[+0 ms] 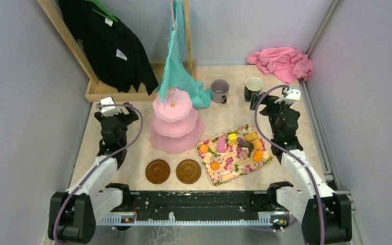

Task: Serve the afternoon tea
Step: Pick up the clamp from the center of the board.

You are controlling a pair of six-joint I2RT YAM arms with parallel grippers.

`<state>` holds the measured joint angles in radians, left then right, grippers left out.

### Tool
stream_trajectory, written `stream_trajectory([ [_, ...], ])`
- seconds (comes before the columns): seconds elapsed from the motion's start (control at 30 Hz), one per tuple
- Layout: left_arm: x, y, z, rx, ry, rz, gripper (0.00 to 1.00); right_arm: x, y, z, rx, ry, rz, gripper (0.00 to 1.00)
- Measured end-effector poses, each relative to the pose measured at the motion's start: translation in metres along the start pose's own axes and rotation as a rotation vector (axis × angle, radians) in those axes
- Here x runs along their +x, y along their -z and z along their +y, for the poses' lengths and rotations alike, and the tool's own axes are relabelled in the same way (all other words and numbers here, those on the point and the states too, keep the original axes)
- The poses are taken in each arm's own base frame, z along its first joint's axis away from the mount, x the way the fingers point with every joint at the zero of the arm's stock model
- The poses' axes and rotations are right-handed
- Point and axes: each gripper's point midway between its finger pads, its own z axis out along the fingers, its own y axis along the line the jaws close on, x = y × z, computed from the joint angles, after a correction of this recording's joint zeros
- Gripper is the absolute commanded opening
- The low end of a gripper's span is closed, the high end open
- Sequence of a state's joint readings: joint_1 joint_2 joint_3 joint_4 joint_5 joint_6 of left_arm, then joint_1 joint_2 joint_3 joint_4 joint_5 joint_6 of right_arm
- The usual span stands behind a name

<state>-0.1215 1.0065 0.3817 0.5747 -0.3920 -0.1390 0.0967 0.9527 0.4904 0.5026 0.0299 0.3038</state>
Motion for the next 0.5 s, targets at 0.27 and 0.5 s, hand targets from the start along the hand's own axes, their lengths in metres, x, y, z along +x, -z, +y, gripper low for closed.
stream_trajectory([
  [0.27,-0.014,0.013,-0.006,0.041,0.033,0.001,0.99,-0.044,0.011,0.043,-0.093,-0.077,-0.135,0.83],
  [0.5,-0.028,0.011,-0.015,0.049,0.129,0.023,0.99,-0.065,-0.006,0.074,-0.228,-0.178,-0.190,0.70],
])
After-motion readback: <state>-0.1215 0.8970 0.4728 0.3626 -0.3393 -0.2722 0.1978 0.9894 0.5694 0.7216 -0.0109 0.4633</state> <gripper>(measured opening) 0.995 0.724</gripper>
